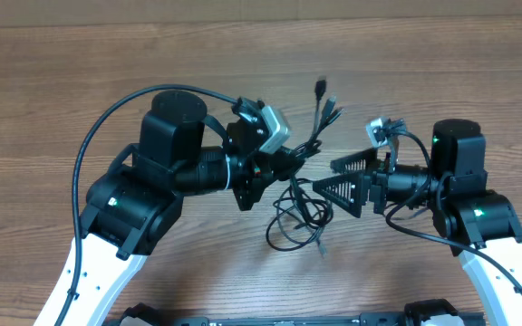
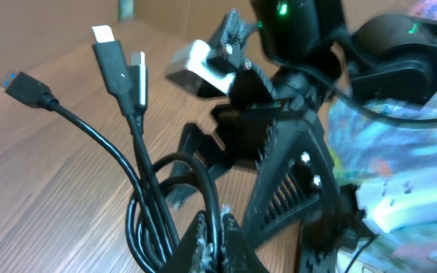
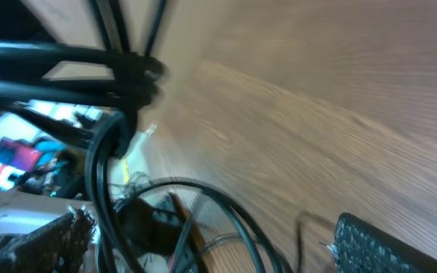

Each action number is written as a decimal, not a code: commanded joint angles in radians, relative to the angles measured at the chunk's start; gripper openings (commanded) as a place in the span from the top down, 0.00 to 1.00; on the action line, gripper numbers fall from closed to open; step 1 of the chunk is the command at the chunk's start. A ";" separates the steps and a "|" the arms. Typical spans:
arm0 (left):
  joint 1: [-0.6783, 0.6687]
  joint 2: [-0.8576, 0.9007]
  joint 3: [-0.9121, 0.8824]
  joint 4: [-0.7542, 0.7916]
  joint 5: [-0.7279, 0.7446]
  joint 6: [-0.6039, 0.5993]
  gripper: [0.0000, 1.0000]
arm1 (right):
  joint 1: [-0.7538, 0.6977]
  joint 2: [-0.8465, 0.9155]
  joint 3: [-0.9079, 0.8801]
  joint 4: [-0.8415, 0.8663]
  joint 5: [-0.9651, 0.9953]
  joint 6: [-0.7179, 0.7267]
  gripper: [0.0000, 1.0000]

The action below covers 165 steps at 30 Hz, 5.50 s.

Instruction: Untangle cables

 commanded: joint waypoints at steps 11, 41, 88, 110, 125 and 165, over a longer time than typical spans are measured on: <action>-0.018 -0.024 0.016 0.130 -0.056 -0.491 0.96 | -0.002 0.000 -0.003 0.354 -0.134 0.319 0.22; -0.127 0.074 0.016 0.300 -0.187 -0.769 0.95 | -0.002 0.000 -0.003 0.477 -0.212 0.459 0.96; -0.116 0.074 0.016 0.109 -0.185 -0.372 0.96 | -0.002 0.000 -0.003 0.115 -0.064 0.130 0.78; -0.223 0.075 0.016 0.208 -0.147 -0.402 0.96 | -0.002 0.000 -0.003 0.147 -0.093 0.132 0.90; -0.223 0.075 0.016 0.188 -0.616 -0.628 0.96 | -0.002 0.000 -0.003 0.083 -0.108 0.111 0.96; -0.226 0.075 0.016 0.183 -0.310 -0.435 0.96 | -0.002 0.000 -0.003 0.066 -0.021 0.149 0.59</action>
